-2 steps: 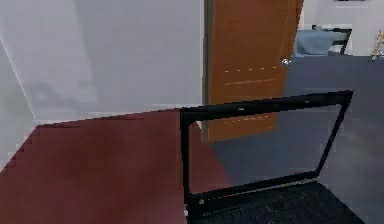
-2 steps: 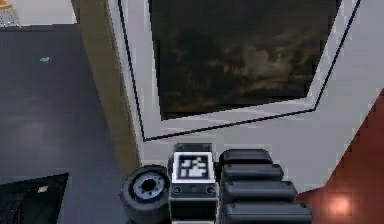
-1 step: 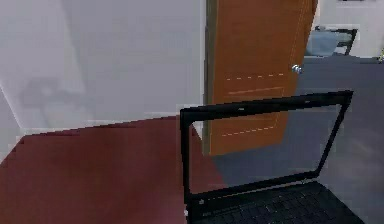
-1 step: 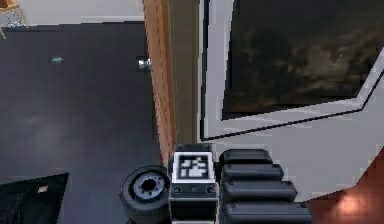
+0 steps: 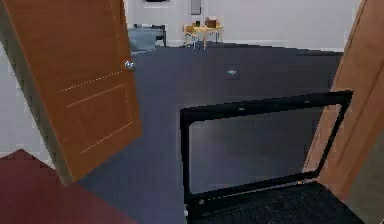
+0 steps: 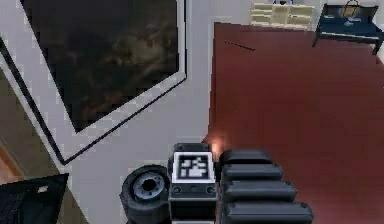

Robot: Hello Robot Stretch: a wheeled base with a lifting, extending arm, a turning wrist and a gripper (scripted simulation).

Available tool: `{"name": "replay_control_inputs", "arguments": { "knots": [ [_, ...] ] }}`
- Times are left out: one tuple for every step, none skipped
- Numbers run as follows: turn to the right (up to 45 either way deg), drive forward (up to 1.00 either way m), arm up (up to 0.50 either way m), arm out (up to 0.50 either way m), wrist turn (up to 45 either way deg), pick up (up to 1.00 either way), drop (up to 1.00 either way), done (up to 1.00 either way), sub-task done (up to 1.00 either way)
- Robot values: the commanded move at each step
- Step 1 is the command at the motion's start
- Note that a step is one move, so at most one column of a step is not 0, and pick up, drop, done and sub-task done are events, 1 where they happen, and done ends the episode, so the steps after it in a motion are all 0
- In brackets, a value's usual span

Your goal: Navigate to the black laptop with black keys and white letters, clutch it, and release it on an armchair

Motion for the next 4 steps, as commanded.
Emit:
{"name": "replay_control_inputs", "arguments": {
  "knots": [
    [0.0, 1.0, 0.0, 0.0, 0.0, 0.0, 0.0, 0.0, 0.0],
    [0.0, 0.95, 0.0, 0.0, 0.0, 0.0, 0.0, 0.0, 0.0],
    [-6.0, 0.0, 0.0, 0.0, 0.0, 0.0, 0.0, 0.0, 0.0],
    [0.0, 0.6, 0.0, 0.0, 0.0, 0.0, 0.0, 0.0, 0.0]
  ]
}}
